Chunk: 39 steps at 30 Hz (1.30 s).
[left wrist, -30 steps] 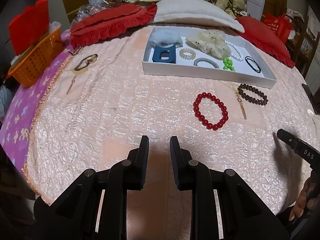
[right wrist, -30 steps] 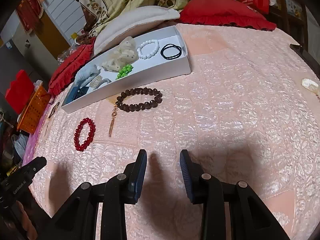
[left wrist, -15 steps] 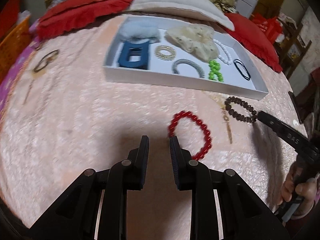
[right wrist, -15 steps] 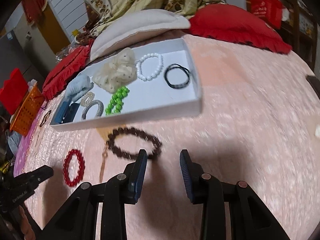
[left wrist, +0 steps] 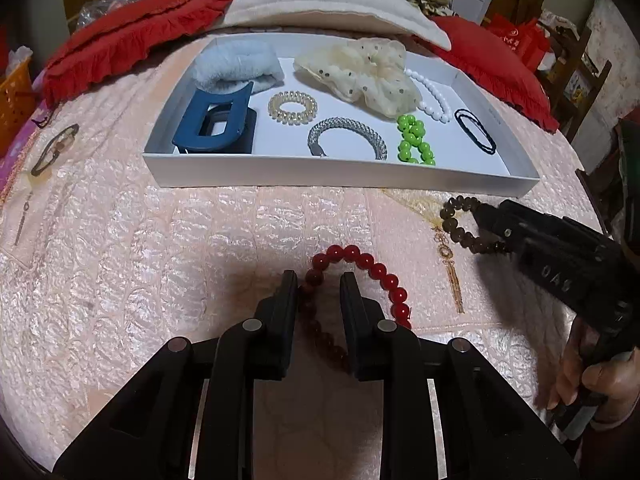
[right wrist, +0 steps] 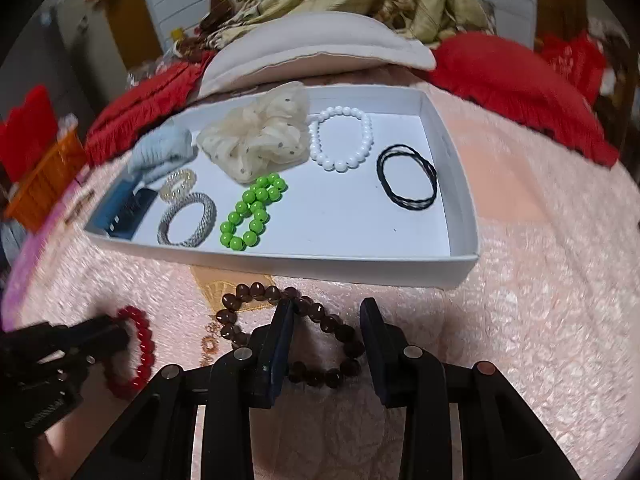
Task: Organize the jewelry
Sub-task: 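Grasp the red bead bracelet with the left tool while the right grasps the brown bead bracelet, then lift both bracelets and carry them toward the white box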
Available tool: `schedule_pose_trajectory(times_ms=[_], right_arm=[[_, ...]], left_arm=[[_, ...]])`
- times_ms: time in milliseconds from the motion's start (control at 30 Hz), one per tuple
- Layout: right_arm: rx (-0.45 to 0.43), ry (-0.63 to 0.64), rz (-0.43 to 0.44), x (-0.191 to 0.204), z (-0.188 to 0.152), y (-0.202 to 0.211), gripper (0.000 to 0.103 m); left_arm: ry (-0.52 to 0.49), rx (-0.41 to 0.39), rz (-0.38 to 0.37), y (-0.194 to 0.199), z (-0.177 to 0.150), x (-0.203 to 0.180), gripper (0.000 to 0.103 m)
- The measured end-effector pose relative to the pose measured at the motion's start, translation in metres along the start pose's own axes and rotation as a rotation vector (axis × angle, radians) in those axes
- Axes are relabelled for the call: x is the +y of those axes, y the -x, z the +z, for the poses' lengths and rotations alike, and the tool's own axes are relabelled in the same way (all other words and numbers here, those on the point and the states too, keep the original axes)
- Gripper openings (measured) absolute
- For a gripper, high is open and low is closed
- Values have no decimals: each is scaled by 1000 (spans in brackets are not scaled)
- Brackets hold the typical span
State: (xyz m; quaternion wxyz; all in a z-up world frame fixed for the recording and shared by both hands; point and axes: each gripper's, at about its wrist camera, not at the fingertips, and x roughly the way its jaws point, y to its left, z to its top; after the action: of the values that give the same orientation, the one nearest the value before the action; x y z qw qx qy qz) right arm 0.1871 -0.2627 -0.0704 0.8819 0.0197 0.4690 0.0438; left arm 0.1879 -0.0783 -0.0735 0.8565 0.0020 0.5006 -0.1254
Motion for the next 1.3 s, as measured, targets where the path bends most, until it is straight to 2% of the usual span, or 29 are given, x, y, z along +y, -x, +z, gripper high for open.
schedule_pose_trajectory(times_ms=[67,133,167,267,433,700,900,1100,1300], right_arm=[[-6,34,-34,7,-2,-1,33],[-10,35,-31,10,-3,0,26],[-9,30,-33,10,-3,0,24],[-8,-1,5,9,-8,4,11],[-6,-83,100,6,-22,21,10],[-100,-161,177,11,-36,78,10],[-171,-151,203,23,-41,121,10],[-200,-132,215,38,-46,144,10],[-209,-96,213,51,-52,154,10]], left_arm=[[-3,-16,16,0,-2,-3,21],[-19,-13,40,-1,-3,-7,19],[-22,-5,38,0,-4,-9,8],[2,20,-19,4,-6,-8,8],[40,-4,-54,33,-14,-3,8],[84,-72,-75,89,-29,2,8],[37,-150,-22,130,-43,-9,8],[5,-212,25,156,-50,-12,8],[-9,-229,131,162,-56,-10,8]])
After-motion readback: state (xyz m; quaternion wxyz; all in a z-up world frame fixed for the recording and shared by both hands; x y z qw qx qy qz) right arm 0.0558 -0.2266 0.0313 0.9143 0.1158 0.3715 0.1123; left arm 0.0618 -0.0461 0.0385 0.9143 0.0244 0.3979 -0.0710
